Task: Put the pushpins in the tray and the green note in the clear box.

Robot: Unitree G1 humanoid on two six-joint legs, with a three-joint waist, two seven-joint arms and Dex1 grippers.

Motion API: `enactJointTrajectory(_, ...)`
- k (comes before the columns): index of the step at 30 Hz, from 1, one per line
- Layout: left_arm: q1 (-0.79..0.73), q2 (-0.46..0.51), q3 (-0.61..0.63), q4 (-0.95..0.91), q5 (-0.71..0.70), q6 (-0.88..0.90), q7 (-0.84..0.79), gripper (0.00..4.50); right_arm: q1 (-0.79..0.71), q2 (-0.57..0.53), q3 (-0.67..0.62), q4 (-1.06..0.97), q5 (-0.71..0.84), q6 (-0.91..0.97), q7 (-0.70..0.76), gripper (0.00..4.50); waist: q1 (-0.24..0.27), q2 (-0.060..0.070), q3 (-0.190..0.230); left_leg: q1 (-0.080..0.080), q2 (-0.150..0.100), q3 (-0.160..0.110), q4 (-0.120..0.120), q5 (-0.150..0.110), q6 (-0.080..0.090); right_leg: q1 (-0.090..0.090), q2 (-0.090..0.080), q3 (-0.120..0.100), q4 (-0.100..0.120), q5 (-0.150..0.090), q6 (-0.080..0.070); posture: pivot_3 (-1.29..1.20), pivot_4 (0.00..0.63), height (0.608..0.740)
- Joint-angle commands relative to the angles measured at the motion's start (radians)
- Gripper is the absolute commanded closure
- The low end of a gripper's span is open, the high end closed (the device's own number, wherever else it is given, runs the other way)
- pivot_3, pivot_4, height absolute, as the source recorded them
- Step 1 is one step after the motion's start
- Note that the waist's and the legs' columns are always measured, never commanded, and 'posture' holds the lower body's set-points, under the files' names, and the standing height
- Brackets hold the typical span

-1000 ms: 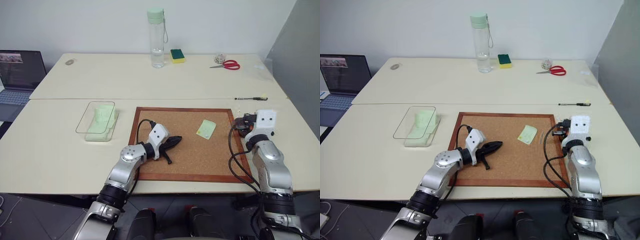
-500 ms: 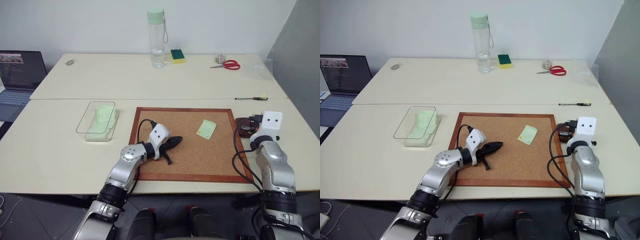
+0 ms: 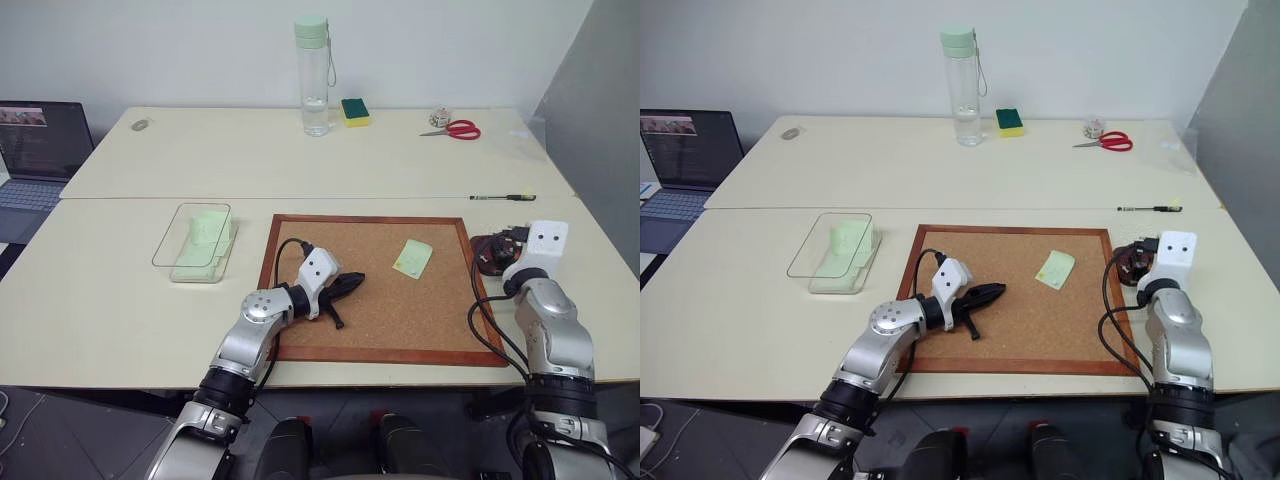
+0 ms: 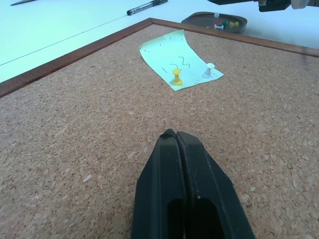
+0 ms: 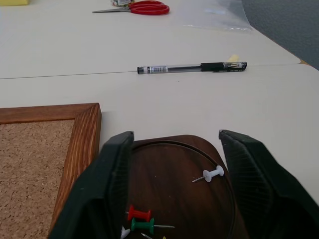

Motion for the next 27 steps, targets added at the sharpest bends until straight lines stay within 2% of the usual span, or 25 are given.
enactJointTrajectory(1, 0.022, -0.014, -0.029, 0.032, 0.010, 0.026, -0.003, 4.50, -0.003, -0.020, -0.001, -0.039, -0.007, -0.029, 0.007, 0.60, 0.000, 0.000, 0.000, 0.000, 0.000, 0.000, 0.000, 0.000, 0.000, 0.000, 0.000, 0.000, 0.000, 0.000, 0.000, 0.00, 0.150, 0.740)
enactJointTrajectory(3, 0.020, -0.014, -0.029, 0.033, 0.010, 0.026, -0.004, 4.50, 0.008, -0.027, 0.008, -0.063, 0.002, -0.035, 0.035, 0.13, 0.000, 0.000, 0.000, 0.000, 0.000, 0.000, 0.000, 0.000, 0.000, 0.000, 0.000, 0.000, 0.000, 0.000, 0.000, 0.00, 0.150, 0.740)
enactJointTrajectory(7, 0.017, -0.013, -0.029, 0.034, 0.010, 0.027, -0.005, 4.50, 0.053, -0.055, 0.047, -0.139, 0.026, -0.052, 0.138, 0.13, 0.001, 0.000, 0.000, 0.000, 0.000, 0.000, 0.000, 0.000, 0.000, 0.000, 0.000, 0.000, 0.000, 0.000, 0.000, 0.00, 0.150, 0.740)
enactJointTrajectory(11, 0.016, -0.013, -0.029, 0.036, 0.009, 0.028, -0.009, 4.50, 0.157, -0.118, 0.141, -0.280, 0.108, -0.106, 0.393, 0.13, 0.001, 0.000, 0.000, 0.000, 0.000, 0.000, 0.000, 0.000, 0.000, 0.000, 0.000, -0.001, -0.001, 0.000, 0.000, 0.00, 0.150, 0.740)
enactJointTrajectory(14, 0.014, -0.014, -0.029, 0.039, 0.009, 0.028, -0.011, 4.50, 0.195, -0.157, 0.192, -0.304, 0.110, -0.128, 0.479, 0.13, -0.001, 0.000, 0.000, 0.000, 0.000, -0.001, 0.000, 0.000, 0.000, 0.000, 0.000, -0.001, -0.001, 0.000, 0.000, 0.00, 0.150, 0.740)
enactJointTrajectory(19, 0.009, -0.015, -0.028, 0.042, 0.009, 0.027, -0.010, 4.50, 0.193, -0.151, 0.259, -0.322, 0.129, -0.127, 0.548, 0.13, 0.000, 0.000, 0.000, 0.000, 0.000, -0.001, 0.000, 0.000, 0.000, 0.001, 0.000, -0.001, -0.001, 0.000, 0.001, 0.00, 0.150, 0.740)
enactJointTrajectory(27, 0.009, -0.017, -0.028, 0.033, 0.010, 0.031, -0.006, 4.50, 0.158, -0.120, 0.344, -0.217, 0.086, -0.158, 0.555, 0.13, 0.001, -0.001, 0.000, 0.000, 0.000, -0.001, 0.000, 0.000, 0.000, 0.001, 0.000, -0.002, -0.001, 0.000, 0.000, 0.00, 0.150, 0.740)
